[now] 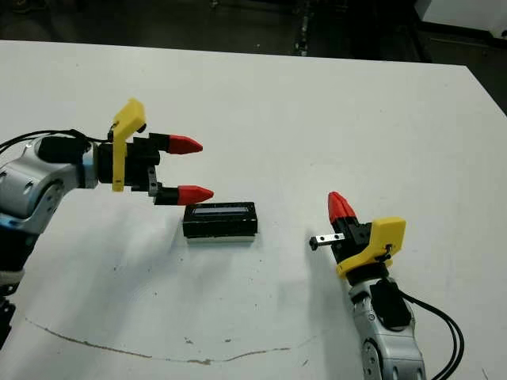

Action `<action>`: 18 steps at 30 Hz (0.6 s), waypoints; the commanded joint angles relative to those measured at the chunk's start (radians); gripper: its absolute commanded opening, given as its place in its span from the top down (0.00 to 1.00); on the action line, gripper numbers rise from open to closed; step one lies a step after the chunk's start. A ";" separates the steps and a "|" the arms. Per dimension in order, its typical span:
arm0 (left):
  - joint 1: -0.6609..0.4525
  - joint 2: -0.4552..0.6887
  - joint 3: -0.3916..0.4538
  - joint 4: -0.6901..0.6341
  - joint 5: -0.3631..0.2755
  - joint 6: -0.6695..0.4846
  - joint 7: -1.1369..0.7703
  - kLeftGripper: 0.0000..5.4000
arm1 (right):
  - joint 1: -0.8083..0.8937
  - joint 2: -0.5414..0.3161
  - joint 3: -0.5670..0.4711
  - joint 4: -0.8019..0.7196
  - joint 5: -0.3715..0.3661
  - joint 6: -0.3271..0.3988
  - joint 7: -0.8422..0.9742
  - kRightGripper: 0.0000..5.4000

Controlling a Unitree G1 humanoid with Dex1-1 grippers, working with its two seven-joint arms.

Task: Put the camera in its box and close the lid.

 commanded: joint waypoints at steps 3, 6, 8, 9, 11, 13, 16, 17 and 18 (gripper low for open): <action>-0.026 -0.020 -0.012 0.051 0.027 -0.028 -0.045 0.00 | -0.001 -0.009 -0.004 0.000 0.000 0.016 -0.004 1.00; -0.028 -0.027 -0.015 0.068 0.035 -0.033 -0.062 0.00 | -0.005 -0.009 -0.005 0.001 0.011 0.018 0.003 1.00; -0.031 -0.031 -0.020 0.079 0.043 -0.032 -0.068 0.00 | -0.006 -0.011 -0.004 0.000 0.009 0.017 0.002 1.00; -0.032 -0.035 -0.021 0.085 0.044 -0.027 -0.069 0.00 | -0.006 -0.012 -0.004 0.001 0.009 0.017 0.003 1.00; -0.033 -0.041 -0.024 0.096 0.046 -0.015 -0.074 0.00 | -0.007 -0.011 -0.004 0.002 0.012 0.014 0.005 1.00; -0.030 -0.048 -0.025 0.106 0.051 -0.022 -0.079 0.00 | -0.007 -0.011 -0.004 0.006 0.010 0.007 0.006 1.00; -0.023 -0.056 -0.029 0.112 0.063 -0.041 -0.085 0.00 | -0.007 -0.012 -0.004 0.009 0.006 0.003 0.005 1.00; -0.022 -0.059 -0.030 0.117 0.064 -0.043 -0.091 0.00 | -0.007 -0.012 -0.005 0.009 0.007 0.005 0.006 1.00; -0.021 -0.061 -0.030 0.121 0.066 -0.049 -0.096 0.00 | -0.007 -0.012 -0.005 0.010 0.008 0.005 0.007 1.00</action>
